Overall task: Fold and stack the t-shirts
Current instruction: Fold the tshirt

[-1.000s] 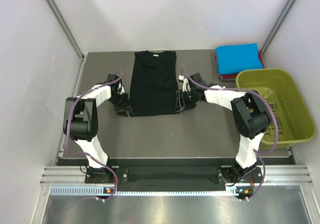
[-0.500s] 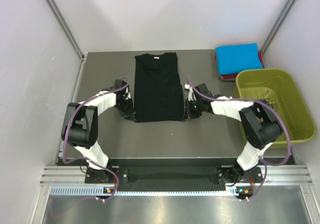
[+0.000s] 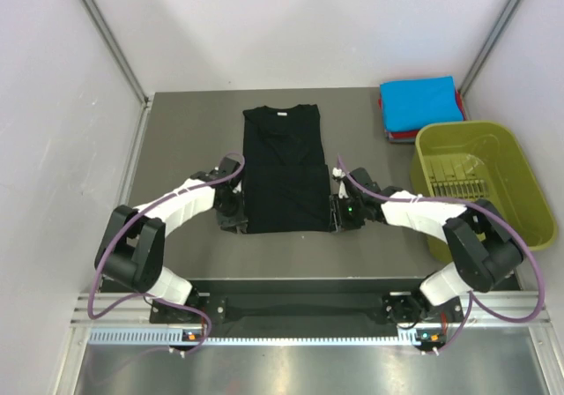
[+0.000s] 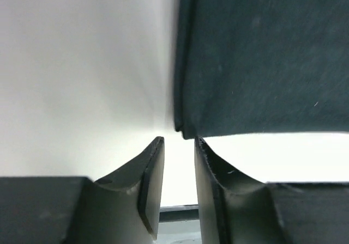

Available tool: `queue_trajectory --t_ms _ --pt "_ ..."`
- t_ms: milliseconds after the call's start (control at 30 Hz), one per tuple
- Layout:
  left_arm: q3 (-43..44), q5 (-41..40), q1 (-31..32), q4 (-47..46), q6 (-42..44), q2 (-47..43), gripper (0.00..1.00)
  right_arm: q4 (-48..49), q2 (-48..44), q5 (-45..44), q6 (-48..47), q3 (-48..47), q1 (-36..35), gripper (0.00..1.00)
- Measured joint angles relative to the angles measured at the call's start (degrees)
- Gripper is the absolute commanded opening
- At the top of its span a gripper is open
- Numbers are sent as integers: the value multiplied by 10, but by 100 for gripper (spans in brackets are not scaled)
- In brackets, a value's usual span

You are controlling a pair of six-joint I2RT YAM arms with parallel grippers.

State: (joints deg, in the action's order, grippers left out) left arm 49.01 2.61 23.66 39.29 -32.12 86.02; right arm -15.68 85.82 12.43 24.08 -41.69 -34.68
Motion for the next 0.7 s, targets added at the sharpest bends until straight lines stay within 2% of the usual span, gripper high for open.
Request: queue_trajectory --t_ms 100,300,533,700 --pt "47 -16 -21 24 13 1 36 -38 -7 -22 1 -13 0 34" --pt "155 50 -123 -23 61 46 35 -76 7 -34 -31 -100 20 38" --pt "233 112 -124 -68 99 174 37 -66 115 -4 -87 -236 71 39" --pt "252 127 -123 -80 112 224 39 -72 186 14 -116 -298 104 39"
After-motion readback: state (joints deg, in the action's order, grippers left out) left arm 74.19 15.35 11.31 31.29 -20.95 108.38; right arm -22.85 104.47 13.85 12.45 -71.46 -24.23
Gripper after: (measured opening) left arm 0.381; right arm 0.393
